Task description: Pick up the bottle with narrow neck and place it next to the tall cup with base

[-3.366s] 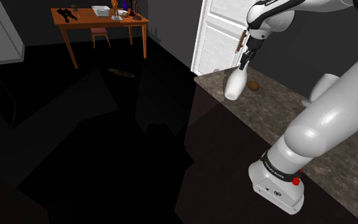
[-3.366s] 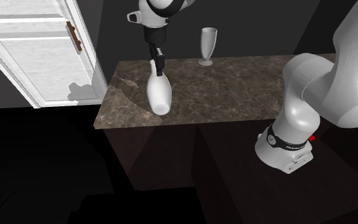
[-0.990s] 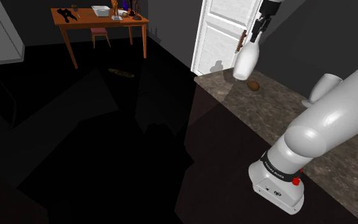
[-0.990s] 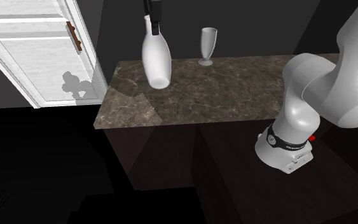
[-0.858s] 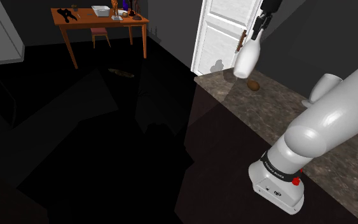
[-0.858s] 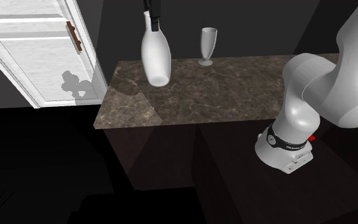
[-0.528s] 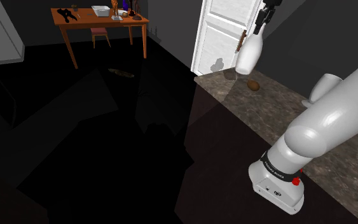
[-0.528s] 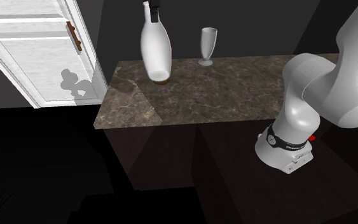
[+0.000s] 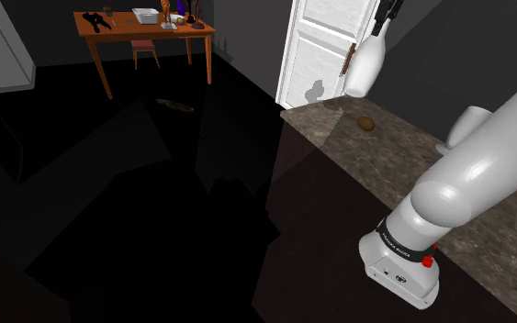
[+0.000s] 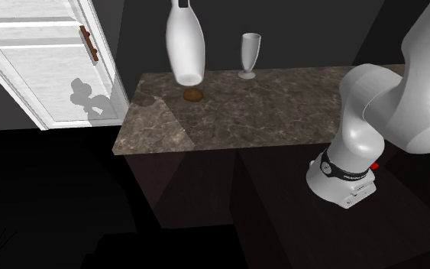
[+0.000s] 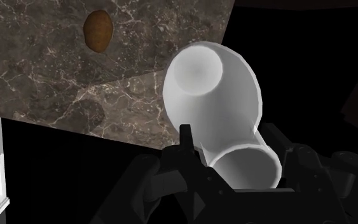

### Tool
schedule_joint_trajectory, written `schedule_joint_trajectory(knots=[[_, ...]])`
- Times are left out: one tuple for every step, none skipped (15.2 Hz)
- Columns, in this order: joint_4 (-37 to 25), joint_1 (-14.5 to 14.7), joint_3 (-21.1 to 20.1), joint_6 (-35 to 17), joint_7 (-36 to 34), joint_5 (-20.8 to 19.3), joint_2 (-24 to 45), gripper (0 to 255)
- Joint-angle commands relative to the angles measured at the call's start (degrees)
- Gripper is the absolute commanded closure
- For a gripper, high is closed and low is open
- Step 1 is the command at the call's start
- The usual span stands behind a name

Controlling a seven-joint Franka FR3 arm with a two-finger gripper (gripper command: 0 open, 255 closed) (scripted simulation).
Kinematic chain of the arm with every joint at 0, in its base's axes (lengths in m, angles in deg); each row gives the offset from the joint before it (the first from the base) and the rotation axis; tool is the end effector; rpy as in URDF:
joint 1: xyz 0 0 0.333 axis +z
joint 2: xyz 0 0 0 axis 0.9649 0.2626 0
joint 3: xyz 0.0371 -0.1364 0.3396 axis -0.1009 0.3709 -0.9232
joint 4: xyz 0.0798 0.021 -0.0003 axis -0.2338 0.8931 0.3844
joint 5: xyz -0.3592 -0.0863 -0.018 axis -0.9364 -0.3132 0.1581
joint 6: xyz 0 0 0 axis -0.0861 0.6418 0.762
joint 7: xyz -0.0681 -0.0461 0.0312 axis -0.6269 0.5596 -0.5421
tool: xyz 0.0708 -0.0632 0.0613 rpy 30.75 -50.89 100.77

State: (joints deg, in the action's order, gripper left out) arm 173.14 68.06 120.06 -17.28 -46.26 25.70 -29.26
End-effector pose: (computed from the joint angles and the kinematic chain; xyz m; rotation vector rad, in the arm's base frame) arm 0.3767 -0.3168 0.6962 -3.1322 -0.1134 -0.0510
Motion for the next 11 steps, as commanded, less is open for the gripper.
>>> schedule_joint_trajectory(knots=[[-2.3,0.0,0.1,1.8,0.2,0.3,0.6,255],[-3.5,0.0,0.2,2.7,0.3,0.5,0.9,255],[-4.7,-0.1,0.3,3.5,0.5,0.7,1.3,255],[-5.9,-0.1,0.4,4.4,0.6,0.9,1.7,255],[-7.1,-0.2,0.5,5.3,0.8,1.1,2.1,255],[-8.4,-0.2,0.6,6.1,0.9,1.3,2.6,255],[-9.7,-0.3,0.7,7.0,1.1,1.5,3.1,255],[-11.0,-0.3,0.9,7.9,1.3,1.8,3.6,255],[-12.4,-0.4,1.0,8.9,1.5,2.1,4.1,255],[-13.8,-0.5,1.2,9.8,1.7,2.4,4.7,255],[-15.3,-0.7,1.3,10.8,1.9,2.7,5.3,255]])
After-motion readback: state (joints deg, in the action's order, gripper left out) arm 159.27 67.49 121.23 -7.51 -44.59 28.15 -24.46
